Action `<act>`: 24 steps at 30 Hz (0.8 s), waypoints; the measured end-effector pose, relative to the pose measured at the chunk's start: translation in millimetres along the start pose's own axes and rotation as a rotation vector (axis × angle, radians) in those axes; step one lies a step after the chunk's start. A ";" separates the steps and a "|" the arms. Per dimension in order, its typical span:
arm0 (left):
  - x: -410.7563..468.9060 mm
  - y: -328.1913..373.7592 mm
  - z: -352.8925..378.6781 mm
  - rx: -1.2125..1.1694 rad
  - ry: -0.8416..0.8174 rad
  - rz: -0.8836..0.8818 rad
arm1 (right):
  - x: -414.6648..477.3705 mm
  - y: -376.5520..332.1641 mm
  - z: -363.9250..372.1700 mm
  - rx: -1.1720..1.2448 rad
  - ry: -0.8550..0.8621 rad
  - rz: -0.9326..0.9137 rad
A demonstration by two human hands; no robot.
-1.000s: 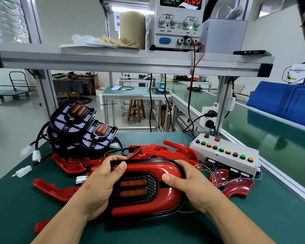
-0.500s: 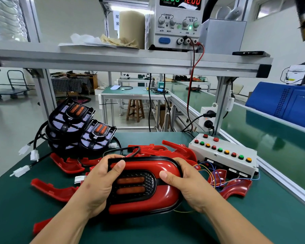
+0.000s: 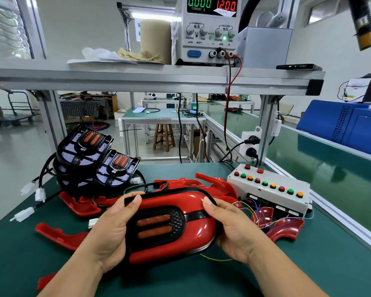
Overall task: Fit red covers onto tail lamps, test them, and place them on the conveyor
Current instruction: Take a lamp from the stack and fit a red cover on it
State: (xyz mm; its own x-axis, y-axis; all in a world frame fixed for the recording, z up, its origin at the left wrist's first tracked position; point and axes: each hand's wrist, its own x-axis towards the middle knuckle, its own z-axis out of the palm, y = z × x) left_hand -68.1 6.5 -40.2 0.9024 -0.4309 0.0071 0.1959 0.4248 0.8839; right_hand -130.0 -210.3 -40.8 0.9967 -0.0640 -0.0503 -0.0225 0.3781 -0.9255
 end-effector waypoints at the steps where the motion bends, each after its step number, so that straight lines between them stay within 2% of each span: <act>1: 0.7 0.3 0.3 -0.025 -0.003 -0.009 | 0.6 0.4 0.0 0.022 0.026 0.000; 5: 4.3 0.0 -0.9 0.001 -0.045 -0.077 | 2.7 0.9 -0.9 0.114 0.075 -0.008; 12: 6.0 -7.1 2.3 0.128 0.105 0.089 | 4.6 6.5 2.3 0.161 0.026 -0.013; 24: 6.3 -2.5 8.7 0.118 0.144 0.073 | 4.8 2.0 3.4 0.151 -0.003 -0.018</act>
State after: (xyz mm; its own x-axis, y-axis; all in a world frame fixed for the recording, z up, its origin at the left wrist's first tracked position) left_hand -66.3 -4.2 -38.3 0.9599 -0.2800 0.0137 0.0891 0.3510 0.9321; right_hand -124.9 -206.7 -41.5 0.9970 -0.0699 -0.0327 0.0077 0.5116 -0.8592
